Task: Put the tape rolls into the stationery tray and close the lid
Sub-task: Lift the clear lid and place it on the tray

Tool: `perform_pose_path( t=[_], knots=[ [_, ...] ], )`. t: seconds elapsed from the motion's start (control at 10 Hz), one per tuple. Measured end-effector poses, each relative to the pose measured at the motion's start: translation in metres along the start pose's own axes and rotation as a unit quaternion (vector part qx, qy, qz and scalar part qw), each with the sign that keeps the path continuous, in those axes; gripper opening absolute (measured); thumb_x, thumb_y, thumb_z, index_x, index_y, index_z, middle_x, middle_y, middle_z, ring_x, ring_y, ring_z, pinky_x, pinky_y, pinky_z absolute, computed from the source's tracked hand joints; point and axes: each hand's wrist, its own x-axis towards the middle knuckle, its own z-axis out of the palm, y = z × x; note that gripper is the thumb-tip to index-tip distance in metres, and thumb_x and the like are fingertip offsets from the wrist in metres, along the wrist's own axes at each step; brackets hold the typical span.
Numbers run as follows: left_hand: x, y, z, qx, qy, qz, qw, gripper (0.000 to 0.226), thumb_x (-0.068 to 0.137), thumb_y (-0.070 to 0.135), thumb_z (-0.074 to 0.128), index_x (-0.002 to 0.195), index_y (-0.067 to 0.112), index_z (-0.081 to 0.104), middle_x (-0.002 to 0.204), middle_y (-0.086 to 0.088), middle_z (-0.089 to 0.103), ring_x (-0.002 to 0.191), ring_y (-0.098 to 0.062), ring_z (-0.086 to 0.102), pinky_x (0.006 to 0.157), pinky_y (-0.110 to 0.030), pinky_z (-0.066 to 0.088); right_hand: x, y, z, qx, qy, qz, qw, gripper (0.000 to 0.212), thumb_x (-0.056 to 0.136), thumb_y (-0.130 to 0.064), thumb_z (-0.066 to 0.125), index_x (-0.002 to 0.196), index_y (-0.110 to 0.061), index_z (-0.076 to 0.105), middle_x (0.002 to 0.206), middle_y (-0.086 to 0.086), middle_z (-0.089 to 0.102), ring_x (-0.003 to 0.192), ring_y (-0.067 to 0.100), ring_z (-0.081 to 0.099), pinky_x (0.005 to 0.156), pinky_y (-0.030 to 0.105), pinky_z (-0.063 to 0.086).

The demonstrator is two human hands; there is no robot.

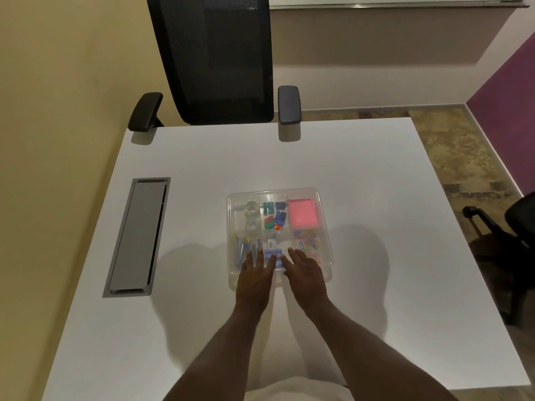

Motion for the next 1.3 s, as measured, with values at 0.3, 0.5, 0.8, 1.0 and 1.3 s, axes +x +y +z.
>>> perform_pose_path(
  t=[0.3, 0.5, 0.8, 1.0, 1.3],
  knots=[
    [0.049, -0.012, -0.020, -0.015, 0.011, 0.010, 1.000, 0.067, 0.108, 0.033, 0.048, 0.165, 0.030, 0.012, 0.174, -0.008, 0.003, 0.161, -0.034, -0.001, 0.131, -0.045, 0.016, 0.050, 0.006, -0.007, 0.012, 0.002, -0.003, 1.000, 0.054, 0.072, -0.018, 0.092, 0.122, -0.010, 0.074, 0.129, 0.016, 0.070, 0.121, 0.035, 0.066, 0.095, 0.052, 0.059],
    [0.097, -0.018, -0.039, -0.055, 0.032, 0.009, 0.998, 0.059, 0.109, 0.025, 0.049, 0.163, 0.030, 0.025, 0.174, -0.007, 0.008, 0.162, -0.032, 0.004, 0.132, -0.044, 0.019, 0.108, 0.016, -0.015, -0.006, -0.028, -0.007, 1.000, 0.046, 0.101, -0.023, 0.061, 0.146, -0.016, 0.053, 0.155, 0.011, 0.048, 0.146, 0.030, 0.043, 0.119, 0.045, 0.038],
    [0.144, -0.021, -0.058, -0.072, 0.037, -0.002, 0.997, 0.056, 0.107, 0.023, 0.053, 0.160, 0.031, 0.034, 0.173, -0.004, 0.014, 0.162, -0.029, 0.008, 0.130, -0.041, 0.023, 0.148, 0.024, -0.016, -0.006, -0.023, 0.010, 1.000, 0.048, 0.105, -0.027, 0.052, 0.152, -0.020, 0.043, 0.162, 0.007, 0.038, 0.152, 0.027, 0.032, 0.125, 0.042, 0.026],
    [0.131, -0.019, -0.052, -0.023, 0.039, 0.008, 0.999, 0.068, 0.108, 0.013, 0.047, 0.165, 0.026, 0.013, 0.174, -0.009, -0.005, 0.161, -0.034, -0.007, 0.131, -0.049, 0.003, 0.126, 0.022, -0.016, -0.042, 0.078, -0.037, 0.995, 0.057, 0.083, -0.022, 0.084, 0.135, -0.009, 0.064, 0.143, 0.016, 0.059, 0.133, 0.033, 0.057, 0.105, 0.049, 0.053],
    [0.081, -0.013, -0.045, 0.002, 0.086, -0.002, 0.996, 0.065, 0.111, 0.033, 0.032, 0.165, 0.019, -0.001, 0.174, -0.003, -0.004, 0.162, -0.024, -0.007, 0.131, -0.052, -0.007, 0.095, 0.010, -0.026, -0.100, 0.127, -0.051, 0.986, 0.055, 0.098, -0.031, 0.066, 0.146, -0.008, 0.052, 0.154, 0.013, 0.047, 0.144, 0.032, 0.044, 0.112, 0.051, 0.046]
  ],
)
